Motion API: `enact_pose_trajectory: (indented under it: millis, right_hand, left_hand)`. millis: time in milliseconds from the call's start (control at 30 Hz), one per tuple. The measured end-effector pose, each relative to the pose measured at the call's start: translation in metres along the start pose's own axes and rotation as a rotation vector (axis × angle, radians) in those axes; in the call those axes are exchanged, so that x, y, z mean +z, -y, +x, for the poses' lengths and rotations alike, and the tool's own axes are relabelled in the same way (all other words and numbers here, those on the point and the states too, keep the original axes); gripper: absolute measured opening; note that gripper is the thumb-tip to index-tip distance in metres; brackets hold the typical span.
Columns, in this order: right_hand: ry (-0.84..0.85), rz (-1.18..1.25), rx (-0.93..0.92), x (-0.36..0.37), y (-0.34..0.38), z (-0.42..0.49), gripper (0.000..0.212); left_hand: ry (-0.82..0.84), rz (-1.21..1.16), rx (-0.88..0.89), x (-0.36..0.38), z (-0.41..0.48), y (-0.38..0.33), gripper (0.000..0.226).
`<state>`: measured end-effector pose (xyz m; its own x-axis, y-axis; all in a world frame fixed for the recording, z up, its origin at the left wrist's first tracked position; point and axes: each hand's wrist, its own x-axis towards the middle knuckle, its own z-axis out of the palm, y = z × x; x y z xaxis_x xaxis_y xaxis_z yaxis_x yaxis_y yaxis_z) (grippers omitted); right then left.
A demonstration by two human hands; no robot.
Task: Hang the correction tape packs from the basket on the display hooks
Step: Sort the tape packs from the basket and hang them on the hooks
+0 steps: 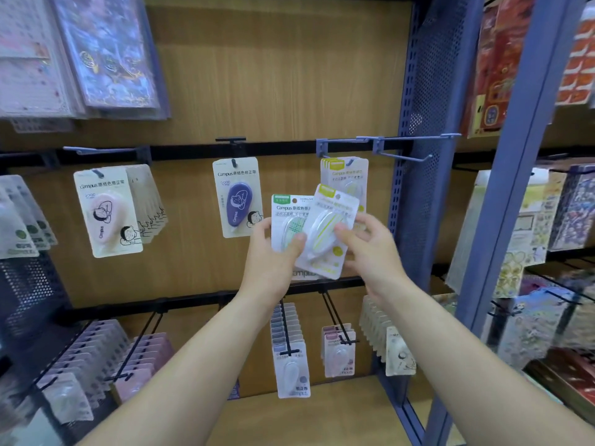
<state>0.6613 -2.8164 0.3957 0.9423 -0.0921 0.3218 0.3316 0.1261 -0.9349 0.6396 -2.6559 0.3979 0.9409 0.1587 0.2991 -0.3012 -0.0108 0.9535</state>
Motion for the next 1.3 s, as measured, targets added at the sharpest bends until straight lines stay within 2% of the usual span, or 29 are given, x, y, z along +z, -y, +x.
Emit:
enact_pose_trajectory:
  millis: [67, 200, 567, 700, 733, 833, 867, 900, 967, 1067, 1133, 1300]
  right_hand:
    - [-0.046, -0.034, -0.080, -0.007, 0.010, 0.014, 0.024]
    - [-0.079, -0.119, -0.176, -0.016, 0.028, 0.037, 0.027]
    - [-0.104, -0.156, -0.141, -0.012, 0.033, 0.056, 0.024]
    - [-0.156, -0.266, -0.104, -0.009, 0.027, 0.065, 0.023]
    - [-0.187, -0.338, -0.079, -0.008, 0.024, 0.067, 0.029]
    - [-0.369, -0.609, 0.036, -0.003, 0.014, 0.062, 0.069]
    - [-0.434, -0.650, 0.039, 0.001, 0.013, 0.053, 0.073]
    - [-0.464, -0.642, 0.005, 0.005, 0.012, 0.044, 0.069]
    - [-0.363, -0.501, -0.067, 0.011, 0.009, 0.027, 0.047]
    - [0.022, -0.285, 0.006, 0.036, 0.008, -0.004, 0.025]
    - [0.153, -0.237, 0.015, 0.051, 0.006, -0.015, 0.015]
    - [0.261, -0.137, 0.049, 0.079, 0.007, -0.036, 0.025]
  left_hand:
    - [-0.016, 0.027, -0.002, -0.002, 0.003, -0.003, 0.034]
    - [-0.021, 0.038, -0.011, -0.006, 0.006, -0.008, 0.035]
    - [-0.031, 0.076, 0.002, -0.013, 0.008, -0.012, 0.037]
    - [-0.040, 0.080, -0.007, -0.017, 0.007, -0.011, 0.037]
    - [-0.042, 0.083, -0.012, -0.018, 0.006, -0.010, 0.037]
    - [-0.053, 0.089, -0.025, -0.022, 0.006, -0.011, 0.038]
    - [-0.058, 0.086, -0.033, -0.025, 0.005, -0.012, 0.037]
    - [-0.061, 0.079, -0.040, -0.028, 0.005, -0.012, 0.037]
    - [-0.054, 0.074, -0.049, -0.029, 0.005, -0.012, 0.038]
    - [-0.067, 0.081, -0.031, -0.039, -0.004, -0.015, 0.037]
    - [-0.071, 0.094, -0.010, -0.043, -0.009, -0.016, 0.036]
    - [-0.094, 0.165, 0.027, -0.081, -0.028, -0.020, 0.037]
